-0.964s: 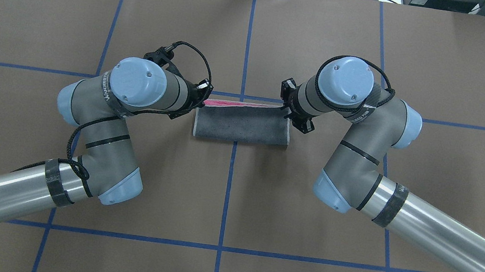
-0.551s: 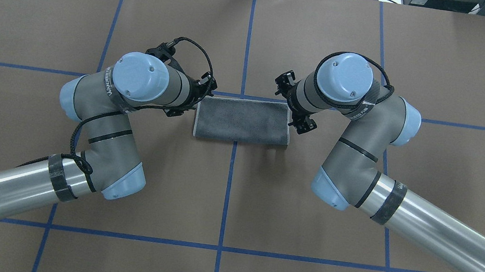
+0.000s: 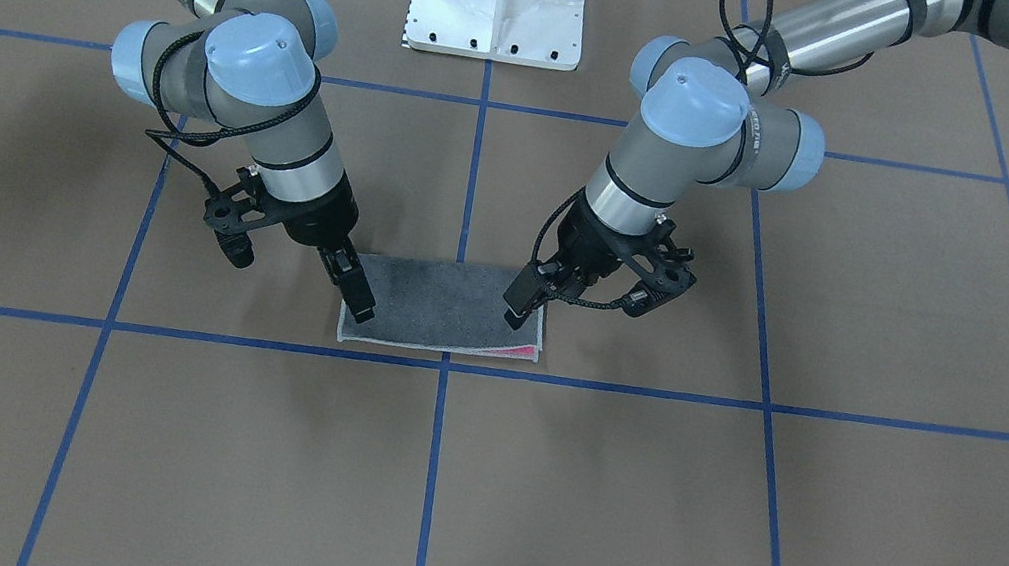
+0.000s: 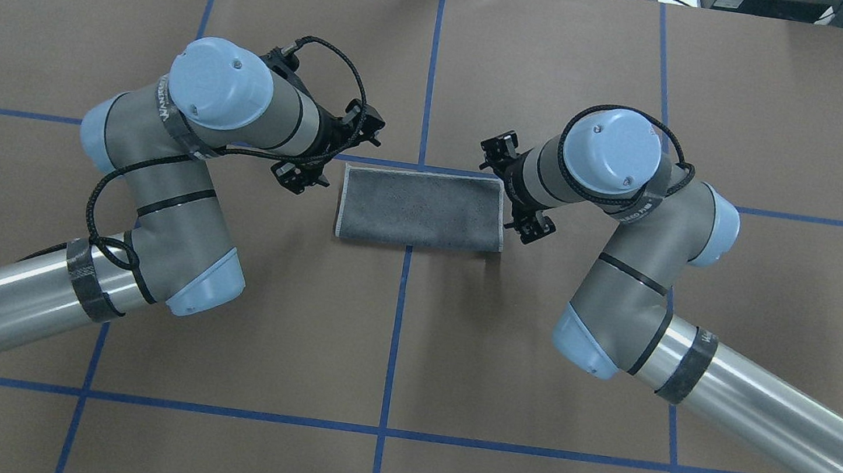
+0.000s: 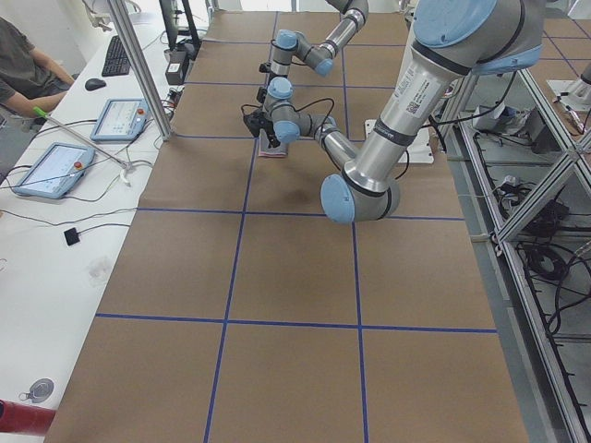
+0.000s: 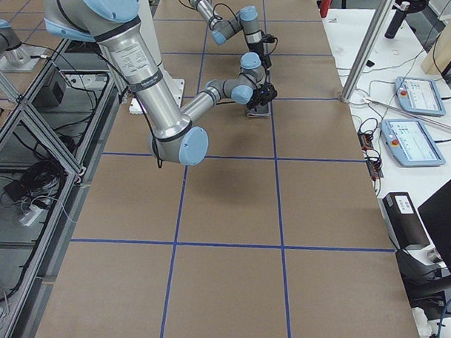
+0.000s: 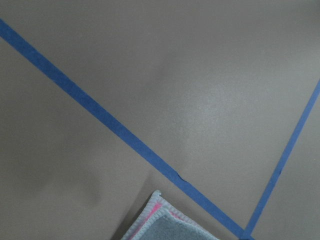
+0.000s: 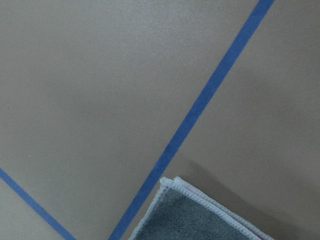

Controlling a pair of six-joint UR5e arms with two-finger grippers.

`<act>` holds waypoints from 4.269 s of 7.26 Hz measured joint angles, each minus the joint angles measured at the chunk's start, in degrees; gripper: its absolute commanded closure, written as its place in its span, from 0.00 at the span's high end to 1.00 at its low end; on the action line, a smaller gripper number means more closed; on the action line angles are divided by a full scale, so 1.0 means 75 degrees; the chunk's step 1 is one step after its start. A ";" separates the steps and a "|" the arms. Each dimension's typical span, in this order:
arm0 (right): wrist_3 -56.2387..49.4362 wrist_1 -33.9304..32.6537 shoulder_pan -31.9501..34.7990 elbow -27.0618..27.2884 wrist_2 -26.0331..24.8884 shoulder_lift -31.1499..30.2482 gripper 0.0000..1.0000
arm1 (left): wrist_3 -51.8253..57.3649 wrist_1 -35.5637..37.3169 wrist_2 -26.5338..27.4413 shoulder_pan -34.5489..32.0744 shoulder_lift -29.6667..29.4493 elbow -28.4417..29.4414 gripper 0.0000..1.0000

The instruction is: Fold towel twice with both arms

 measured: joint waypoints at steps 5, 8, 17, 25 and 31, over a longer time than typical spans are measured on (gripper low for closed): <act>0.0669 -0.0075 -0.0542 0.0243 0.0010 -0.0442 0.76 | -0.0010 0.0024 -0.0056 0.0002 0.0012 -0.0062 1.00; 0.0689 -0.0529 -0.0573 0.0286 0.0038 -0.0373 0.35 | -0.0032 0.0024 -0.0052 0.0003 0.0006 -0.0064 1.00; 0.0810 -0.0530 -0.0570 0.0573 0.0006 -0.0419 0.00 | -0.0080 0.0024 -0.0022 0.0050 0.0011 -0.0009 1.00; 0.1474 -0.0634 -0.1779 0.2094 0.0397 -0.1021 0.00 | -0.0093 0.0034 -0.0063 0.0038 0.0058 -0.0216 1.00; 0.1727 -0.0632 -0.2311 0.2145 0.0681 -0.0404 1.00 | -0.0093 0.0033 -0.0063 0.0038 0.0078 -0.0239 1.00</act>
